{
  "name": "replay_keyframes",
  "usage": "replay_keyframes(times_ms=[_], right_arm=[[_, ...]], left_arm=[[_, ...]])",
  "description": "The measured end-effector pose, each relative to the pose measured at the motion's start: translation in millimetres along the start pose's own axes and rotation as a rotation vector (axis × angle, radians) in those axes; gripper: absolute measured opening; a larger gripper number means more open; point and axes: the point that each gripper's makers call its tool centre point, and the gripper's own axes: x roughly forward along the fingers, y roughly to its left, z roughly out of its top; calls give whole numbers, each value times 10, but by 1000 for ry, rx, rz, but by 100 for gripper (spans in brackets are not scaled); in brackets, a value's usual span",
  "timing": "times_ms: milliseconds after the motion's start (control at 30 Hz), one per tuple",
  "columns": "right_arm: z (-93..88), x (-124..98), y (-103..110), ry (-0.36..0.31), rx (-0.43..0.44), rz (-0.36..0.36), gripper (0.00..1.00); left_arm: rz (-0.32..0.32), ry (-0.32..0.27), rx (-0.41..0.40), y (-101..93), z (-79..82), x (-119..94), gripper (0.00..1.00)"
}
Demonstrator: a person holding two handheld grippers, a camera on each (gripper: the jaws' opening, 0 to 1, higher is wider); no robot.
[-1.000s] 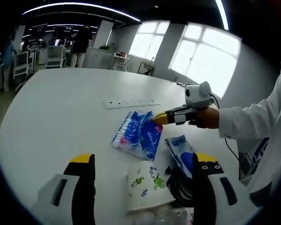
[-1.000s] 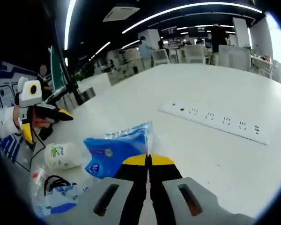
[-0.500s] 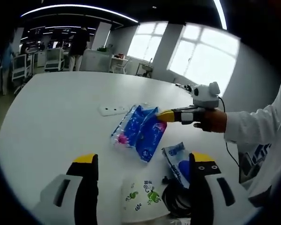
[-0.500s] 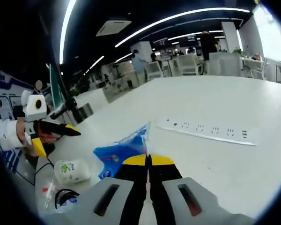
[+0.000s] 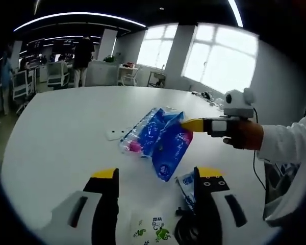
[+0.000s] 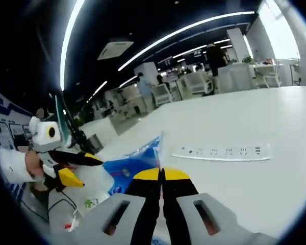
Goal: Arrange the tabletop items into an orderly group along one side of the table until the central work area is clear of visible clutter.
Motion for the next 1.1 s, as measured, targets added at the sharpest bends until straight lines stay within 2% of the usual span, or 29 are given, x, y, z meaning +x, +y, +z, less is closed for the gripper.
replay_keyframes(times_ms=[133, 200, 233, 333, 433, 500, 633, 900, 1100], right_arm=[[103, -113, 15, -38, 25, -12, 0], [133, -158, 18, -49, 34, -15, 0], [152, -192, 19, -59, 38, -20, 0], [149, -261, 18, -63, 45, -23, 0], [133, -350, -10, -70, 56, -34, 0], [136, -411, -43, -76, 62, -43, 0], [127, -507, -102, -75, 58, -57, 0], [218, -769, -230, -96, 54, -80, 0], [306, -957, -358, -112, 39, -106, 0]], left_arm=[[20, -13, -7, -4, 66, 63, 42], [46, 2, 9, 0, 65, 92, 34], [49, -4, 17, -23, 87, 106, 31], [46, -17, 32, -77, 148, 128, 12], [35, -16, 65, -181, 181, 162, 3], [33, 14, 87, -215, 142, 198, 1], [16, 19, 131, -344, 158, 213, 0], [-5, 22, 193, -604, 272, 288, 0], [-20, 21, 234, -814, 421, 396, 0]])
